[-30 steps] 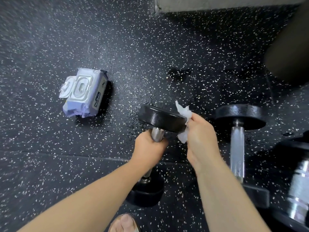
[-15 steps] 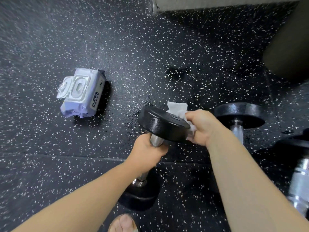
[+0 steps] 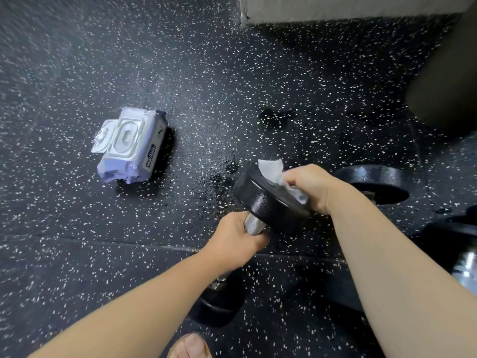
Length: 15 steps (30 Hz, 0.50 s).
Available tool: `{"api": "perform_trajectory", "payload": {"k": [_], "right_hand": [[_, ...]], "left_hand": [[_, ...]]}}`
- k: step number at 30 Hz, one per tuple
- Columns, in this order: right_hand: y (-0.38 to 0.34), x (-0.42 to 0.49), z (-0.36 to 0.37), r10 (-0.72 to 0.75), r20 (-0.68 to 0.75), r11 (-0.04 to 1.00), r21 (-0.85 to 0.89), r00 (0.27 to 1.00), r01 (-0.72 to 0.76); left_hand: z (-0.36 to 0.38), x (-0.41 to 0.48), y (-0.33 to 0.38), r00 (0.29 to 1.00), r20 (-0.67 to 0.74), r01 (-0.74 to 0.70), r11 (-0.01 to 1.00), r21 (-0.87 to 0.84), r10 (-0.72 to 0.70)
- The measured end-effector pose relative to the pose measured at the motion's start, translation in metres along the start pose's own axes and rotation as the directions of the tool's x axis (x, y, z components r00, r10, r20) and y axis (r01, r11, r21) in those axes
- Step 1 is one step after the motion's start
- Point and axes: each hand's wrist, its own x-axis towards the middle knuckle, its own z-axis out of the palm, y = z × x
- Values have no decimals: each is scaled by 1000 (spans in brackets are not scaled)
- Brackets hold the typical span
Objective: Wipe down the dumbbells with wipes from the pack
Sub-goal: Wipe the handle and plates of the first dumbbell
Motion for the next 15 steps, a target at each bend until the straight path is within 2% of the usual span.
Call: {"api": "perform_trajectory", "payload": {"k": [1, 3, 9, 13, 15], "right_hand": [[5, -1, -4, 57, -15, 998, -13, 998, -57], [9, -2, -7, 76, -12, 997, -12, 997, -76], [-9, -1, 3, -61, 29, 990, -126, 998, 65], [-43, -12, 27, -152, 189, 979, -108, 970, 175], [-59, -19, 37, -196, 248, 928, -267, 949, 261]], "left_hand": [[1, 0, -1, 1000, 12, -9, 1000, 17, 9], [3, 0, -2, 1000, 26, -9, 999, 37, 8], [2, 6, 0, 998, 19, 61, 998, 28, -62], [3, 6, 4, 997, 11, 71, 997, 31, -71], [5, 7, 5, 998, 16, 63, 995, 78, -64]]}}
